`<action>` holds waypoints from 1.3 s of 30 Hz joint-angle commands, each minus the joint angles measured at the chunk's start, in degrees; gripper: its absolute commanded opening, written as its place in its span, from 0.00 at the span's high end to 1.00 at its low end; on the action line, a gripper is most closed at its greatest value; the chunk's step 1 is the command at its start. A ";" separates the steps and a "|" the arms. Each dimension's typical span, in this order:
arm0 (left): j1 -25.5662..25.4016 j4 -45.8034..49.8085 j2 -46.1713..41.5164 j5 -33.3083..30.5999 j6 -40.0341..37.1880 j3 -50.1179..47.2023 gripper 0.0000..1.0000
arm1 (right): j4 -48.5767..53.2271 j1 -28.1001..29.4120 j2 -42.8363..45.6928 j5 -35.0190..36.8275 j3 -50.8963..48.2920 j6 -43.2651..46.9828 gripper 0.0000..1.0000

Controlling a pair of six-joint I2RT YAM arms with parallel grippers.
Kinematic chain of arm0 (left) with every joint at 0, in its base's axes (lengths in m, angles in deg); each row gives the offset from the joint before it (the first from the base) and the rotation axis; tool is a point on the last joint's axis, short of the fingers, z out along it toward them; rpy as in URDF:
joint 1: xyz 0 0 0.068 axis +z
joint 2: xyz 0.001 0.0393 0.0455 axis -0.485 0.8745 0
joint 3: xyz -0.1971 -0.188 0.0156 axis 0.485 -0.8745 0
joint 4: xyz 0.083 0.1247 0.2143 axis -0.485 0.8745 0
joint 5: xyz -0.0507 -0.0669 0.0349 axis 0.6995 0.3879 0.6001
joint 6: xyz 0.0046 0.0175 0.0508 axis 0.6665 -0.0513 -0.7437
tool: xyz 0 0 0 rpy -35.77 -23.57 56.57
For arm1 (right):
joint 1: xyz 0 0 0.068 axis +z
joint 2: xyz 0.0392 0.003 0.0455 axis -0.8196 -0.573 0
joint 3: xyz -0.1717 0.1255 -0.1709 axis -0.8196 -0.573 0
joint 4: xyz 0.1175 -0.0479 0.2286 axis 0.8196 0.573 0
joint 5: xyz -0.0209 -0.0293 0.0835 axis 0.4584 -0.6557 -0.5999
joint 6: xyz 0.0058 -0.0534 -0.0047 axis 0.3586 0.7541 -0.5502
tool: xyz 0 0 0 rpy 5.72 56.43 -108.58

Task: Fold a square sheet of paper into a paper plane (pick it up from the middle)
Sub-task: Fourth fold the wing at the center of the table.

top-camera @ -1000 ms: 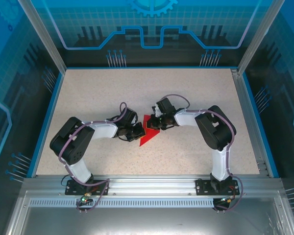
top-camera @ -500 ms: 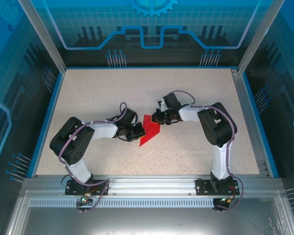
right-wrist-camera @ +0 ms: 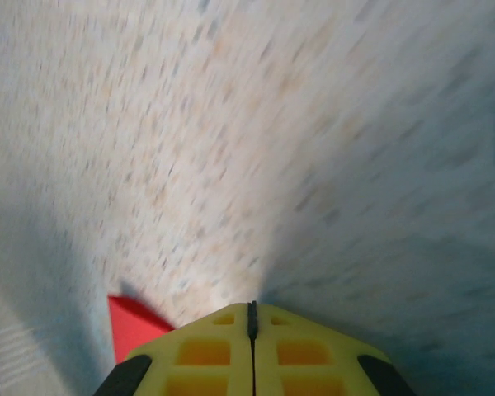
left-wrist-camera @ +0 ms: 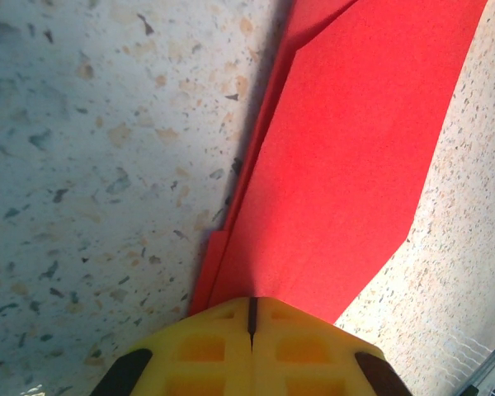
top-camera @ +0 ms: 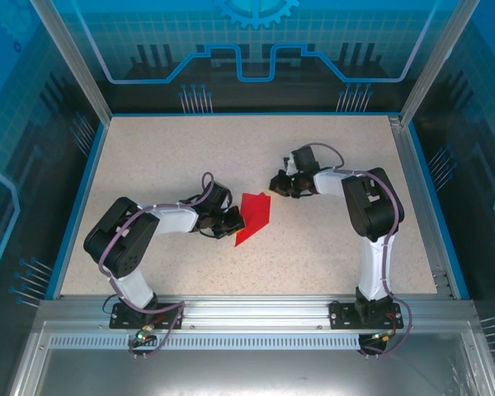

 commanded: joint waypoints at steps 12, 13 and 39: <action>-0.33 12.03 3.24 -5.48 -1.97 -2.92 0.97 | 5.04 7.36 7.47 -1.20 -1.28 2.70 0.92; -0.34 12.01 3.26 -5.46 -2.06 -2.96 0.97 | 4.52 8.59 7.50 -1.47 -1.87 2.34 0.92; 0.64 15.08 -6.25 2.42 -0.79 3.55 0.87 | 2.35 12.56 0.60 2.06 -10.11 -0.89 0.97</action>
